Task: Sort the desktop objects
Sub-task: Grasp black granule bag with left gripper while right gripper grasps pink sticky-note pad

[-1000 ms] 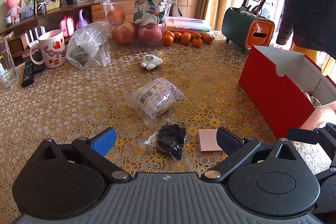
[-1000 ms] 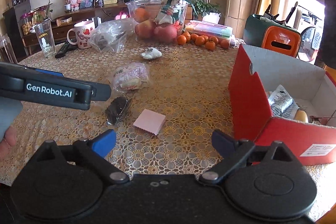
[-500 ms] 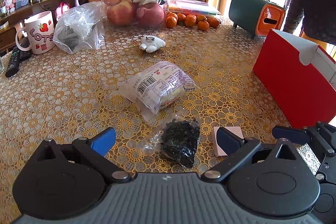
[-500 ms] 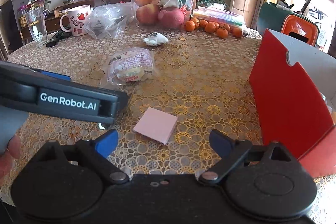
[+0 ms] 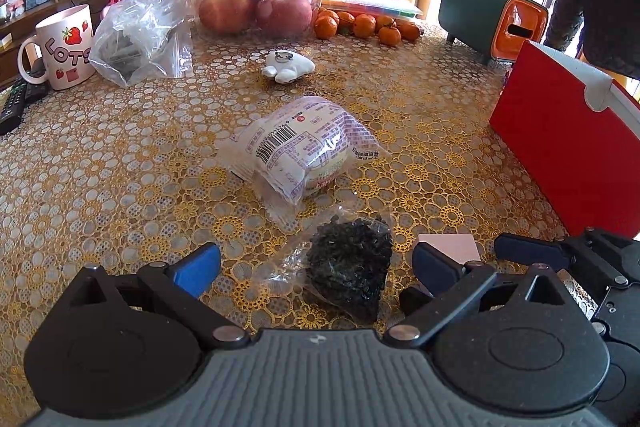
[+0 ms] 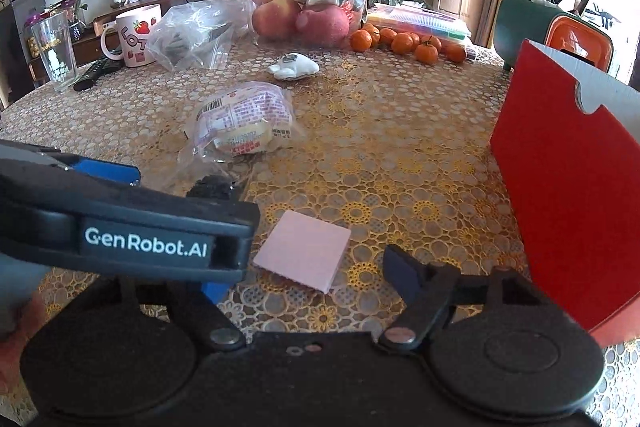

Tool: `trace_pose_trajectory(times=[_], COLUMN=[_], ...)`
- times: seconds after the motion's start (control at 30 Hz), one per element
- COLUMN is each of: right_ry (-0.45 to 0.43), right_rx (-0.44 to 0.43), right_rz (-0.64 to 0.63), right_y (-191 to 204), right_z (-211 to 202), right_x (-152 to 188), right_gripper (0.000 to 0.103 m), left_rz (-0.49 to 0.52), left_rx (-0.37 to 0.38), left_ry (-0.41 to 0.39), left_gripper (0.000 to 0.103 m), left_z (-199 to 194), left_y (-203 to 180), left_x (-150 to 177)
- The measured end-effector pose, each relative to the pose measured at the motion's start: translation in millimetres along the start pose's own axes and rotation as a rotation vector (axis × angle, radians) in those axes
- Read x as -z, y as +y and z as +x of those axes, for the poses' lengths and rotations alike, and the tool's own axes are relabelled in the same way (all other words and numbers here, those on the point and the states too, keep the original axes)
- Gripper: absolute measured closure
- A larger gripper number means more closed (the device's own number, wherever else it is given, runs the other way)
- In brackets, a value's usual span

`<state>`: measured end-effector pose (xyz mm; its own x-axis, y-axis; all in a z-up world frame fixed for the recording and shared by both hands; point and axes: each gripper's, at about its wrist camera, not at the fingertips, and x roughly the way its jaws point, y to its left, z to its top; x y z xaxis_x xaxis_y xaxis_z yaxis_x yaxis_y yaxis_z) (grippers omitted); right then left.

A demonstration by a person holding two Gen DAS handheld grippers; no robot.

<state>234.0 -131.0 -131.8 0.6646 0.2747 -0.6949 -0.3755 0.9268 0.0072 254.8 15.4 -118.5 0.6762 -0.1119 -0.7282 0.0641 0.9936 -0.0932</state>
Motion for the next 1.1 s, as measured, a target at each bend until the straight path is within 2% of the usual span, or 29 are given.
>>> trace_pose_trajectory(times=[0.2,0.33,0.43,0.5,0.57,0.67,0.77,1.1], right_ry=[-0.009,-0.012,-0.014,-0.016,-0.015,-0.012,-0.008,-0.015], right_rx=[0.005,0.007,0.011,0.019,0.018,0.022,0.02,0.014], right_rz=[0.009,0.008,0.009,0.009,0.013,0.016,0.015,0.028], right_y=[-0.9,-2.0,-3.0,-3.6,-5.0,-6.6,-9.0,-17.3], right_z=[0.9,0.4,-0.7,-1.2,-1.8,-3.1,-4.9,-18.9], right_x=[-0.5,-0.4,-0.1,-0.2,-0.4,-1.2,-1.6,1.7], right_gripper=[0.028,0.032,0.036,0.04,0.043,0.053,0.062,0.062], left_rz=[-0.022,-0.026,-0.034,-0.033,-0.033,-0.027,-0.029,-0.024], left_rx=[-0.002,-0.008,-0.003,-0.006,-0.003,0.001,-0.002,-0.014], left_ry=[-0.003,-0.012,-0.023,-0.026,-0.025,-0.024,-0.022,-0.015], left_gripper=[0.002,0.01,0.025,0.04,0.043,0.058,0.062,0.069], left_z=[2.1,1.8,-0.3,-1.7,-2.7,-4.7,-7.3,-21.9], left_y=[3.0,5.3,6.8,6.3,6.1,5.6,5.0,1.4], left_x=[1.7,2.4,1.5,0.9,1.1,2.1,2.8,8.0])
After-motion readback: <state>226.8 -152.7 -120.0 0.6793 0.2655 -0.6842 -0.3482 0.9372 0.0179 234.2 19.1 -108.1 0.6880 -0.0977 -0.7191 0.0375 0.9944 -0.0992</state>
